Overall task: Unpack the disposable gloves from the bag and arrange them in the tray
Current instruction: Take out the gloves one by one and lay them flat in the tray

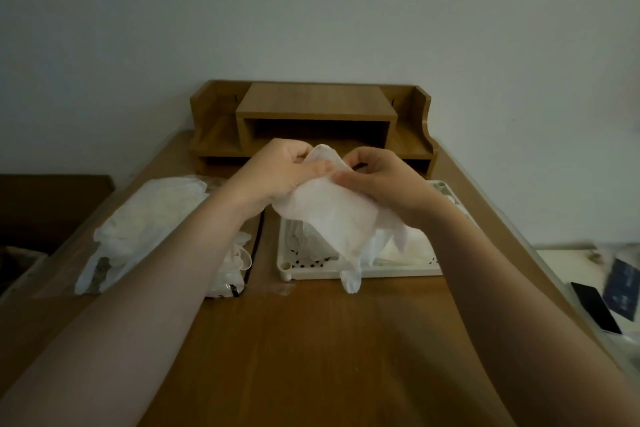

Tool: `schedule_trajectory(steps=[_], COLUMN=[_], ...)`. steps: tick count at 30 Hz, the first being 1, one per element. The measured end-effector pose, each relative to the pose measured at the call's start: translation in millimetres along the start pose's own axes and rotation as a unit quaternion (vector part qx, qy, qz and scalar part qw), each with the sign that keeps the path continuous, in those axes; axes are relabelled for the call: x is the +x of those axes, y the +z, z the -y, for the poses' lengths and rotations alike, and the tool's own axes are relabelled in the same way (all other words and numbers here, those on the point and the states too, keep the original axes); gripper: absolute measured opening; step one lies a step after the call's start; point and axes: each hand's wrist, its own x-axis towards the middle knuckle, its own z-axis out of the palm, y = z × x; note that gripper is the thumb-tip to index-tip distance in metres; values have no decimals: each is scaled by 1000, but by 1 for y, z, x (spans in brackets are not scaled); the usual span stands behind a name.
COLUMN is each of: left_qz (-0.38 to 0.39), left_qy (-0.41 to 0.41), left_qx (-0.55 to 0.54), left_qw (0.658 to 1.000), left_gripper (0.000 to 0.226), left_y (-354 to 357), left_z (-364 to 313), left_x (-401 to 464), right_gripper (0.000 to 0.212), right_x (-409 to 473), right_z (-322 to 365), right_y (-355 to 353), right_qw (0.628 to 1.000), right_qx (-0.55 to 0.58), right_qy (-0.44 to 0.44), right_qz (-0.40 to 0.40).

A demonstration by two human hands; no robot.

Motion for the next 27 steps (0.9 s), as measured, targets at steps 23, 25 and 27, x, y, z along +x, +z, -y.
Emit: schedule_trajectory(steps=[23, 25, 27], left_qz=[140, 161, 194], left_qy=[228, 218, 200], left_qx=[386, 437, 462], left_qw=[883, 858, 842], left_gripper=[27, 34, 40], left_y=[48, 49, 49], left_z=[42, 50, 52], left_x=[56, 49, 40], right_gripper=[19, 8, 18], right_x=[-19, -24, -30], right_z=[-78, -92, -97], right_y=[-64, -51, -45], right_qw=[919, 906, 915], right_qx=[-378, -390, -359], right_qy=[-20, 5, 27], right_qz=[111, 163, 182])
